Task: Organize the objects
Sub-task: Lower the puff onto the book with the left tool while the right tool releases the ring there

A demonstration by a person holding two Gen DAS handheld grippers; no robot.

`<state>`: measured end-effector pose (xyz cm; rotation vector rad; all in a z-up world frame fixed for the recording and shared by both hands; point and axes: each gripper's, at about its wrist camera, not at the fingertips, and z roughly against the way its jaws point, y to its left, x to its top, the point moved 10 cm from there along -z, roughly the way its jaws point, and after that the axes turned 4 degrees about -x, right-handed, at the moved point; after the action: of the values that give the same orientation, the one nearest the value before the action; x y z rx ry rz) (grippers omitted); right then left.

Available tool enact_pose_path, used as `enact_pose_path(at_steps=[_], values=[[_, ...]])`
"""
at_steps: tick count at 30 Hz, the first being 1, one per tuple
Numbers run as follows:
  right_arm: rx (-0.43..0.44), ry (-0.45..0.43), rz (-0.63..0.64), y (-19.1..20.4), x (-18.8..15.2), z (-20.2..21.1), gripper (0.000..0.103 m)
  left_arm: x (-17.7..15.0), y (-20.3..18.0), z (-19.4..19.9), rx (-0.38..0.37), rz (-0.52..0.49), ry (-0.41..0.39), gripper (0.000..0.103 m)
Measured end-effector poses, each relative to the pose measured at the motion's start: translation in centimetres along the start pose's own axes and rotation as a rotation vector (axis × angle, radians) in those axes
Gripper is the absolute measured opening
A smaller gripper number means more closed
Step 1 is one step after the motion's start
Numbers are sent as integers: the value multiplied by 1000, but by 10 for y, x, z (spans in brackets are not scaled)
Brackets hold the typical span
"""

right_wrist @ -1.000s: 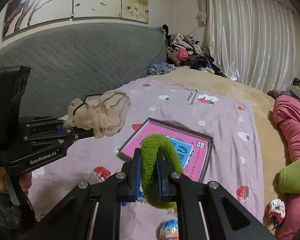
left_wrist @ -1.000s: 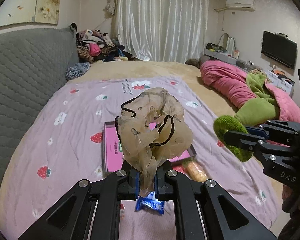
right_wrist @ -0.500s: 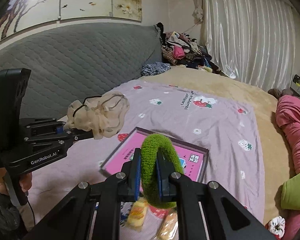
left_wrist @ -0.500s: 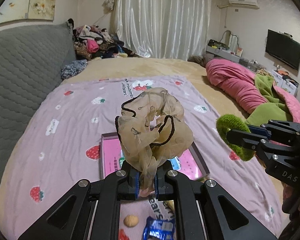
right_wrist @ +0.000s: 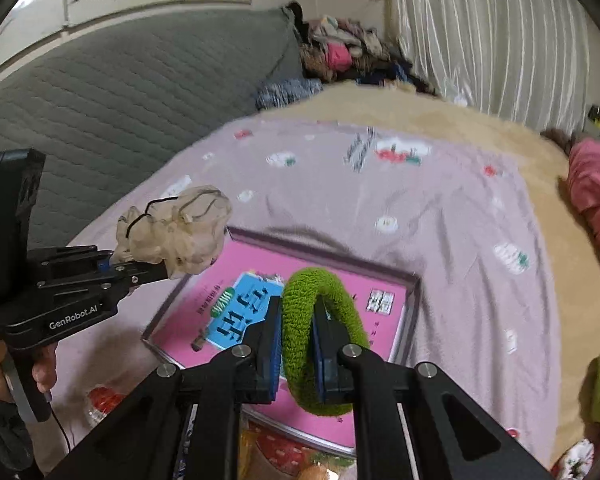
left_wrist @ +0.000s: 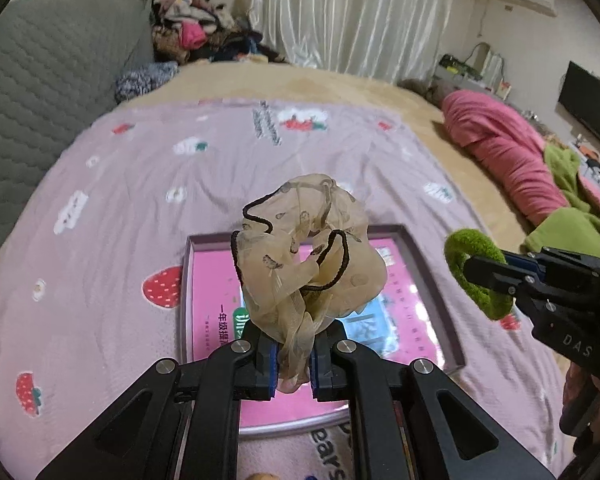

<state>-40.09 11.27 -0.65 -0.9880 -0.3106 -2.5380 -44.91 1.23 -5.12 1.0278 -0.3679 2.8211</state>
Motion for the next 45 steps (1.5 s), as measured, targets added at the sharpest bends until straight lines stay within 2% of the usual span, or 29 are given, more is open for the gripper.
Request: enact_pose_path(at_steps=[4,6,14,17,22,26,27,28,29,30,31,33,37,39,41,45], values=[[-21,44,-17,-11,-4,-35,13,-9,13,-35,28,-7,84,12],[-36,90,-34,-18,-8,-57,13,-11,24,-50,58,4,101,12],[-82,187,-35,-29,-14,-113,13,-32,47,-94,62,28,206,13],[-107,225,-35,-32,-16,-133,13,-33,51,-105,83,15,221,13],[-202,283,-13,-45,-22,-162,14,-34,65,-122,135,7,255,21],[-215,310,-13,-50,-27,-175,13,-35,72,-128,185,-19,264,29],[-221,318,-12,-52,-29,-177,13,-35,73,-129,192,-22,265,34],[-224,328,-11,-54,-31,-180,13,-34,73,-129,193,-24,258,44],[-225,318,-11,-54,-30,-179,15,-33,71,-129,191,-26,254,51],[-219,310,-14,-54,-29,-177,24,-32,70,-128,192,-35,251,60],[-205,312,-17,-52,-29,-177,30,-32,71,-127,199,-39,249,62],[-202,314,-21,-53,-29,-173,56,-31,73,-127,205,-36,249,63],[-200,280,-28,-55,-25,-158,60,-33,71,-124,181,-25,258,74],[-185,277,-37,-53,-25,-151,66,-34,70,-123,161,-31,258,76],[-176,265,-34,-51,-22,-144,66,-33,69,-119,142,-31,247,79],[-158,245,-56,-46,-19,-125,70,-28,64,-106,56,16,231,81]])
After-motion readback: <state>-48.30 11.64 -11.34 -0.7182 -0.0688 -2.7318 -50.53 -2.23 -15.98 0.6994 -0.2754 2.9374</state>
